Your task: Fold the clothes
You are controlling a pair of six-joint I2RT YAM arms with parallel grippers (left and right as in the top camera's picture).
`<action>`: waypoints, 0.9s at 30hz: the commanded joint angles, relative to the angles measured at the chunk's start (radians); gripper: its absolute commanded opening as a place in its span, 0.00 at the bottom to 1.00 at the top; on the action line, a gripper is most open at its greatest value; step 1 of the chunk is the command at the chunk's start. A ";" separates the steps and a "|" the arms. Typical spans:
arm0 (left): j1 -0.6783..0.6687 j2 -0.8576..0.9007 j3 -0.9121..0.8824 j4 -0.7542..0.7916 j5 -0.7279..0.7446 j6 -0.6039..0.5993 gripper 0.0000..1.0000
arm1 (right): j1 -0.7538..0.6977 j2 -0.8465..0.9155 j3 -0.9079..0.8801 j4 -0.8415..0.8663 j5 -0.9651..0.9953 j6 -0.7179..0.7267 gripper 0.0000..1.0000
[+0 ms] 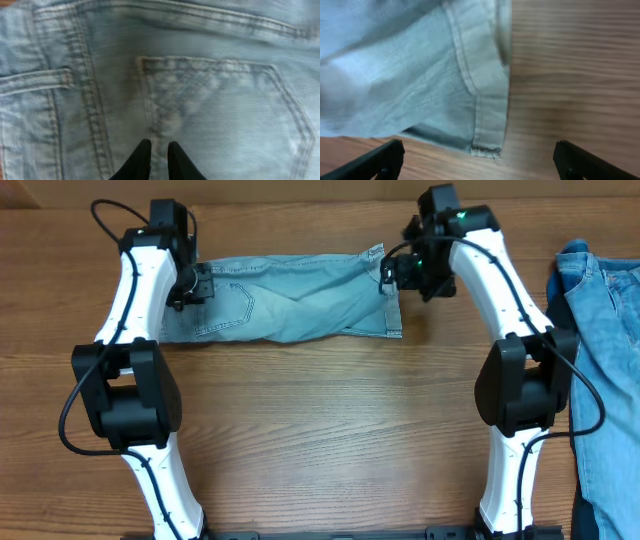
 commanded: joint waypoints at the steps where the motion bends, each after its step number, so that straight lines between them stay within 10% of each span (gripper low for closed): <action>1: 0.050 0.005 -0.018 0.053 -0.009 -0.036 0.17 | 0.019 -0.005 -0.104 0.116 -0.013 -0.135 1.00; 27: 0.069 0.009 -0.022 0.098 -0.014 -0.032 0.25 | 0.001 0.072 -0.175 0.507 0.057 -0.179 0.93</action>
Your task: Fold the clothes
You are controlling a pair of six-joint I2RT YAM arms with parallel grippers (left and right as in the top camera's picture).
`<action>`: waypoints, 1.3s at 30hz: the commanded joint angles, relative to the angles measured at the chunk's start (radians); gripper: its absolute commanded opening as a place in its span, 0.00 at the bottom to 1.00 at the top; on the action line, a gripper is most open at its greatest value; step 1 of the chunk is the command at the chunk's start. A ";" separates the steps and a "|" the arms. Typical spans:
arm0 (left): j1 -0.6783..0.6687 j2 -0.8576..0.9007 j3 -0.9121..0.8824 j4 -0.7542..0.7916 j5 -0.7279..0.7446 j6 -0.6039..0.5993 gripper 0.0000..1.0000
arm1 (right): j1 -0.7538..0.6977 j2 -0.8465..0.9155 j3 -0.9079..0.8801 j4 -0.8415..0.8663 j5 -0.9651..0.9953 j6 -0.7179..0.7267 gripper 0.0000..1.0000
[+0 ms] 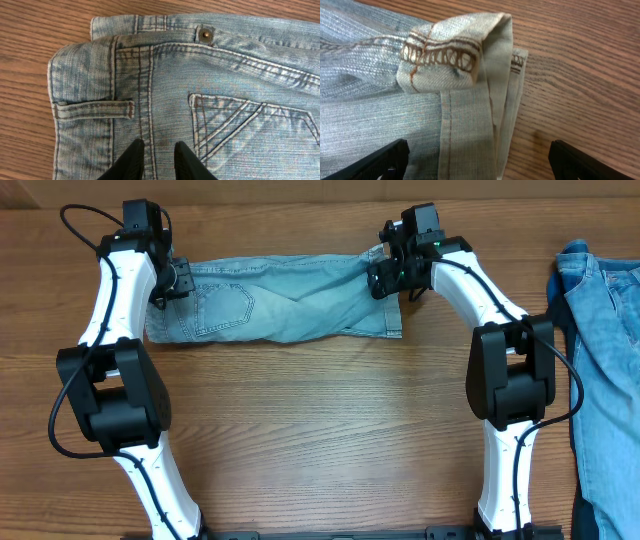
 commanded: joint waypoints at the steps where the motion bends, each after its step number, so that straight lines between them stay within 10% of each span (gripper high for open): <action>1: -0.002 0.009 -0.009 0.000 -0.010 -0.005 0.25 | -0.019 0.012 -0.002 0.000 -0.015 0.033 0.89; 3: -0.002 0.009 -0.009 -0.002 -0.013 -0.005 0.25 | -0.021 0.013 -0.002 -0.009 -0.057 0.033 0.65; 12: -0.001 0.009 -0.009 -0.010 -0.062 -0.005 0.26 | -0.023 0.013 -0.002 -0.088 -0.079 0.036 0.61; 15: -0.001 0.009 -0.009 0.002 -0.061 -0.005 0.09 | -0.023 0.013 -0.002 -0.099 -0.079 0.037 0.28; 26: 0.011 0.009 -0.111 0.110 -0.085 -0.010 0.04 | -0.023 0.013 -0.002 -0.105 -0.079 0.037 0.28; 33: 0.027 0.009 -0.323 0.367 -0.111 -0.010 0.04 | -0.023 0.009 0.031 -0.195 -0.085 0.061 0.04; 39: 0.032 0.009 -0.323 0.407 -0.111 -0.009 0.04 | -0.023 -0.015 0.203 -0.438 -0.086 0.170 0.04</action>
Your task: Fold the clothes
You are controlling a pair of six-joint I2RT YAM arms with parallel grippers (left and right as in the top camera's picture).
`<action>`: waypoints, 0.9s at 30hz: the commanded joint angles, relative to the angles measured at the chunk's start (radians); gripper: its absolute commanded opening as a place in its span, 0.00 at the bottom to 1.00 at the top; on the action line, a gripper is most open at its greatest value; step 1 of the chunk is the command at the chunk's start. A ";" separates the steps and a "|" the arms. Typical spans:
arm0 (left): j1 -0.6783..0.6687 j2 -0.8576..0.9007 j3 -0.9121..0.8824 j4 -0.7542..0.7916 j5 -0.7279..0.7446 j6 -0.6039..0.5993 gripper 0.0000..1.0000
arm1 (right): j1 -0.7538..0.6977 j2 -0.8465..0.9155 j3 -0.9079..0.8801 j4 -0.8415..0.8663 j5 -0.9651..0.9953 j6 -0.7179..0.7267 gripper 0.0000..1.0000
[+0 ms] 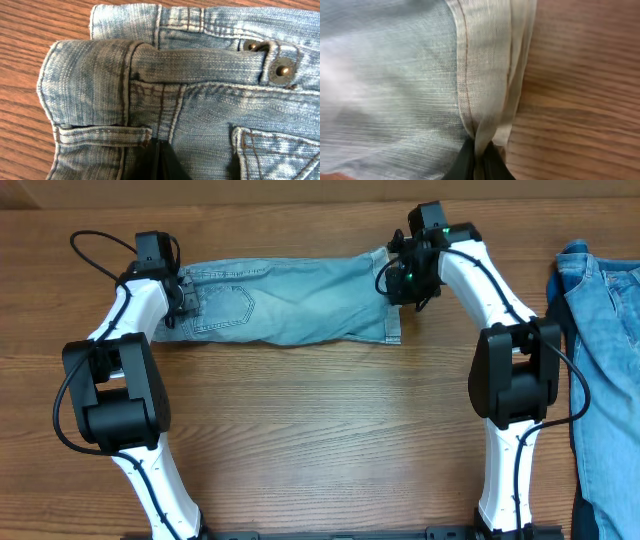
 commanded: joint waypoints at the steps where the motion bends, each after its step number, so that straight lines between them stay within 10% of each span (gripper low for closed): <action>1: 0.027 0.016 -0.028 0.004 -0.029 -0.002 0.04 | -0.005 -0.019 0.075 -0.105 -0.005 0.069 0.04; 8: 0.027 0.016 -0.027 0.003 -0.029 -0.002 0.04 | -0.005 -0.019 0.071 -0.217 -0.004 0.076 0.04; 22: 0.027 0.016 -0.027 -0.002 -0.029 0.020 0.04 | -0.005 -0.019 -0.264 0.072 0.162 0.076 0.04; 27: 0.027 0.016 -0.022 -0.006 -0.029 0.046 0.06 | -0.005 -0.023 -0.113 0.035 0.172 0.076 0.08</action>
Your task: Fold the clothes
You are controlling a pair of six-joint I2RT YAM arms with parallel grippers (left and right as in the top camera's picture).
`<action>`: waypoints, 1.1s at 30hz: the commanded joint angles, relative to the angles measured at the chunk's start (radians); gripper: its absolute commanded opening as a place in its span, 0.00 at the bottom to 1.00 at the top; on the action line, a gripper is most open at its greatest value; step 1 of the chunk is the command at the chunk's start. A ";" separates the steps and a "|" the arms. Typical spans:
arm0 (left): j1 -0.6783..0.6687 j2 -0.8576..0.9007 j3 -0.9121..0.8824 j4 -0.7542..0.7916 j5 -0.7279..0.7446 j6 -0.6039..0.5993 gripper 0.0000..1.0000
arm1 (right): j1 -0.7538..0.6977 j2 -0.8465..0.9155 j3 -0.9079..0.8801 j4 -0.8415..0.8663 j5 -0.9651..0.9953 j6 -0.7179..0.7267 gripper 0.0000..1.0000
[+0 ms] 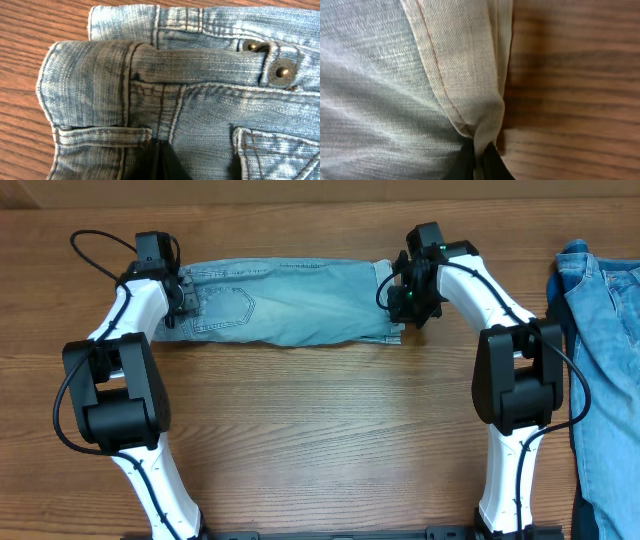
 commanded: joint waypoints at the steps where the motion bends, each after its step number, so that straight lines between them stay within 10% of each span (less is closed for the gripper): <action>1: 0.027 0.016 -0.016 -0.013 -0.029 0.031 0.06 | -0.008 0.023 0.171 -0.053 0.124 -0.003 0.33; 6: 0.027 0.016 -0.016 -0.028 -0.023 0.031 0.10 | -0.008 0.023 0.341 -0.019 0.118 -0.007 0.65; 10: 0.027 0.016 -0.016 -0.032 -0.022 0.027 0.11 | -0.008 0.031 0.296 0.157 0.020 -0.048 0.68; 12: 0.027 0.016 -0.016 -0.037 -0.022 0.027 0.11 | -0.007 0.041 0.279 0.206 -0.079 -0.089 0.54; 14: 0.026 0.016 -0.015 -0.029 0.023 0.028 0.04 | 0.008 0.050 0.279 0.206 -0.154 -0.109 0.08; 15: 0.026 0.015 0.005 -0.028 0.109 0.027 0.04 | 0.028 0.058 0.279 0.209 -0.151 -0.109 0.04; 22: -0.033 0.002 0.393 -0.290 0.397 -0.039 0.04 | 0.174 0.069 0.279 0.191 -0.090 -0.135 0.04; 33: -0.198 0.029 0.291 -0.266 0.317 0.130 0.04 | 0.246 0.206 0.275 0.216 -0.001 -0.154 0.04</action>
